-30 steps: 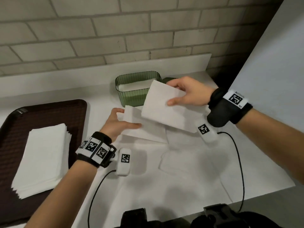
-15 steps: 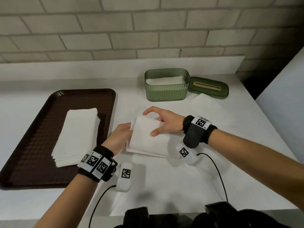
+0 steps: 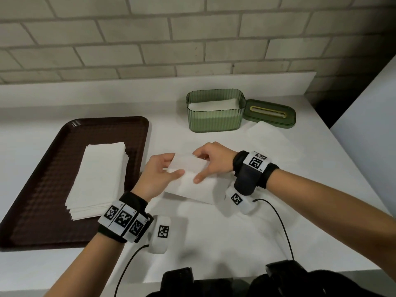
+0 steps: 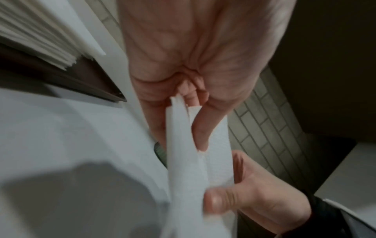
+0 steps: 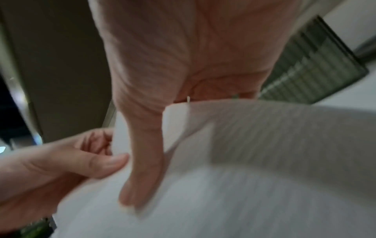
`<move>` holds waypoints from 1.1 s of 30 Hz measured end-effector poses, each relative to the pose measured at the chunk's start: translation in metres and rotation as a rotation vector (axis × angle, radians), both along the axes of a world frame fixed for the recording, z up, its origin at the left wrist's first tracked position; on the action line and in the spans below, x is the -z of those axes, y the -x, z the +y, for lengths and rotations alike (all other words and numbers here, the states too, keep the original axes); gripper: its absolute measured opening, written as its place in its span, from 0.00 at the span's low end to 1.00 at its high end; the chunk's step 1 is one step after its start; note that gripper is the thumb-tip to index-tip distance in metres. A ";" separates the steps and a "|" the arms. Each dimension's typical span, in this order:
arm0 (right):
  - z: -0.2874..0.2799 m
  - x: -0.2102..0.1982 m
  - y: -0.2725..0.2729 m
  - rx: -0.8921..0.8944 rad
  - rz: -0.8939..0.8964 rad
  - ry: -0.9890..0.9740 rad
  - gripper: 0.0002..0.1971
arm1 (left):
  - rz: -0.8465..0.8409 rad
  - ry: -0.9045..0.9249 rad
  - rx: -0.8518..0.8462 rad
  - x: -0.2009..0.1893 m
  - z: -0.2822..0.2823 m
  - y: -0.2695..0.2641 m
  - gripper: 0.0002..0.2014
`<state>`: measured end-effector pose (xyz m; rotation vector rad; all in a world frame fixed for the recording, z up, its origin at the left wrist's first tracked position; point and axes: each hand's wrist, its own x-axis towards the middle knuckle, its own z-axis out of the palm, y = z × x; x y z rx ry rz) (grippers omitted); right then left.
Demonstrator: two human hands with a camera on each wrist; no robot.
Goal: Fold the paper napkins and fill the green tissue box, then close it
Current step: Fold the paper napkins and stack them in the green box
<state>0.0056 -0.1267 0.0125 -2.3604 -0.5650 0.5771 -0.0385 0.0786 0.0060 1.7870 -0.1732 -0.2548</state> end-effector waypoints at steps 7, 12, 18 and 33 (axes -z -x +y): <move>-0.043 -0.024 0.001 0.017 -0.096 0.136 0.12 | -0.127 0.105 -0.250 0.008 0.016 0.000 0.10; -0.058 -0.027 0.008 0.138 -0.176 -0.121 0.09 | -0.254 -0.011 -0.257 0.010 0.013 0.006 0.11; -0.060 -0.003 0.030 0.145 -0.231 0.042 0.11 | -0.418 -0.791 -0.099 0.016 0.012 0.011 0.20; -0.089 -0.051 -0.049 0.551 -0.313 -0.300 0.10 | -0.341 -0.470 -0.085 -0.070 -0.024 -0.095 0.03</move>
